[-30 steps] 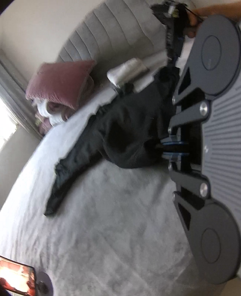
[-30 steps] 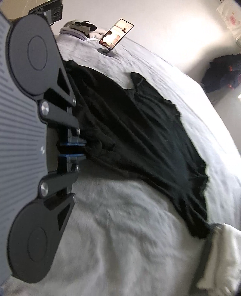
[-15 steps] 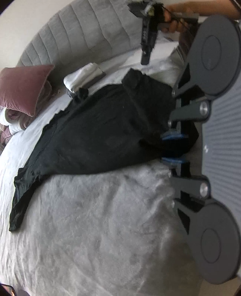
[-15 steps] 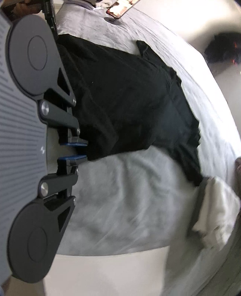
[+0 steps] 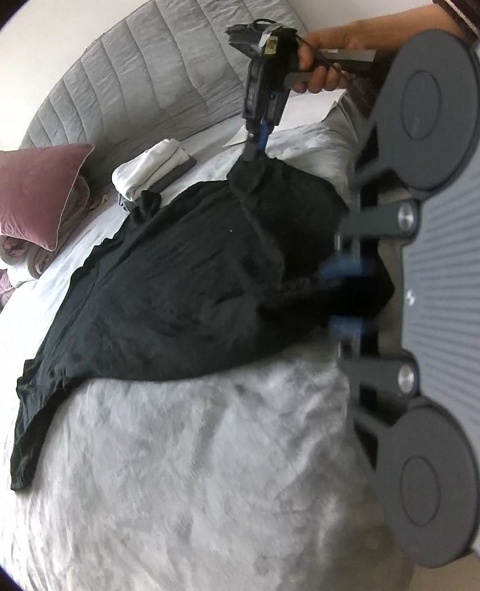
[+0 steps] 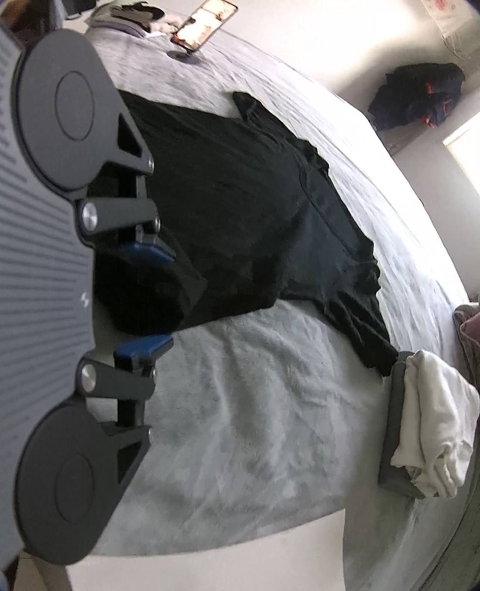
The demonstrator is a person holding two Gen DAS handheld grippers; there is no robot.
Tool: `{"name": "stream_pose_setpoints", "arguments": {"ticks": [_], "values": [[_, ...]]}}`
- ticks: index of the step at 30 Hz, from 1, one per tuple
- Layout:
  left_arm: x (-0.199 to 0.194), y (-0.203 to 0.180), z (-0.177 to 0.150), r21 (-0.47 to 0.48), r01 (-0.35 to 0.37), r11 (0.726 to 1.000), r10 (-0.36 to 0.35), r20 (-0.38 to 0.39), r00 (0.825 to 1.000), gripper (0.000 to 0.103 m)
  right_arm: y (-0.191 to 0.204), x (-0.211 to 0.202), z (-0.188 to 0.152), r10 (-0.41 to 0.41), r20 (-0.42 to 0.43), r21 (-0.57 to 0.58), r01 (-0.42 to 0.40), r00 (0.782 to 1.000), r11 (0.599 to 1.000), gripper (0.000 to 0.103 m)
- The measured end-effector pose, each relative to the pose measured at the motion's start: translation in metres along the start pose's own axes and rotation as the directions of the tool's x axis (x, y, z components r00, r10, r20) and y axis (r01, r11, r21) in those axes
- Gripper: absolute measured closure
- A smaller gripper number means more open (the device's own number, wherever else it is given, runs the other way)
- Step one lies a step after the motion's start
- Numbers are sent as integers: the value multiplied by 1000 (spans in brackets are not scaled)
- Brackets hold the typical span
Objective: Fold clothes
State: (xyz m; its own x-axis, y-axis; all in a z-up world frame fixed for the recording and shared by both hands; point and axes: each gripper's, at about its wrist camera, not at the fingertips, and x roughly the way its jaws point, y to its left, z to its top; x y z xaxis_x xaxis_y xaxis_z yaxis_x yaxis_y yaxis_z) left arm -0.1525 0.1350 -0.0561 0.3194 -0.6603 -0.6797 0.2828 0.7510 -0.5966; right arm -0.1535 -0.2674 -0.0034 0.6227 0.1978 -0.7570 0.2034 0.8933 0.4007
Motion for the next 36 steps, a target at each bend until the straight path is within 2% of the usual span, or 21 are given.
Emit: {"name": "stream_pose_setpoints", "arguments": {"ticks": [1, 3, 7, 11, 19, 22, 23, 25, 26, 27, 28, 29, 30, 31, 36], "values": [[0, -2, 1, 6, -9, 1000, 9, 5, 1000, 93, 0, 0, -1, -7, -3, 1, 7, 1000, 1000, 98], [-5, -4, 2, 15, 1, 1000, -1, 26, 1000, 93, 1, -6, -3, -12, 3, -1, 12, 1000, 1000, 98], [-28, -8, 4, 35, 86, 996, -88, 75, 993, 93, 3, -42, -9, -18, 41, -32, 19, 999, 999, 98], [-54, -10, 1, 62, 145, 988, -151, 106, 983, 93, 6, -73, -20, -28, 39, -52, 30, 999, 998, 98], [-77, -3, -8, 54, 151, 987, -156, 109, 982, 93, 12, -96, -57, -22, -55, -95, 17, 998, 995, 98], [-65, 0, -9, 33, 99, 995, -100, 42, 994, 92, 11, -86, -67, -38, -125, -127, 22, 991, 992, 98], [-64, 4, -6, 12, 93, 996, -93, 44, 995, 92, 9, -80, -70, -39, -156, -126, 19, 987, 992, 97], [-61, 11, 0, -31, 82, 996, -80, 46, 996, 90, 3, -72, -72, -35, -191, -104, 15, 981, 994, 92], [-60, 14, 3, -53, 76, 996, -73, 47, 996, 89, 0, -70, -73, -32, -200, -99, 13, 979, 995, 86], [-59, 17, 6, -74, 70, 995, -67, 48, 997, 80, -3, -67, -73, -30, -209, -93, 11, 977, 996, 86], [-57, 21, 9, -95, 64, 993, -60, 49, 997, 73, -4, -66, -72, -24, -209, -91, 5, 978, 996, 79], [-56, 24, 12, -117, 59, 991, -53, 49, 997, 58, -6, -66, -69, -15, -205, -86, -3, 979, 996, 62], [-54, 28, 15, -138, 53, 989, -46, 50, 998, 47, -7, -67, -66, -8, -194, -80, -8, 981, 997, 54], [-53, 31, 18, -159, 47, 986, -40, 50, 998, 44, -7, -67, -62, -5, -185, -81, -11, 983, 997, 50], [-44, 46, 37, -247, 0, 969, 13, 52, 999, 44, -10, -57, -39, 20, -158, -54, -29, 987, 998, 50]]}}
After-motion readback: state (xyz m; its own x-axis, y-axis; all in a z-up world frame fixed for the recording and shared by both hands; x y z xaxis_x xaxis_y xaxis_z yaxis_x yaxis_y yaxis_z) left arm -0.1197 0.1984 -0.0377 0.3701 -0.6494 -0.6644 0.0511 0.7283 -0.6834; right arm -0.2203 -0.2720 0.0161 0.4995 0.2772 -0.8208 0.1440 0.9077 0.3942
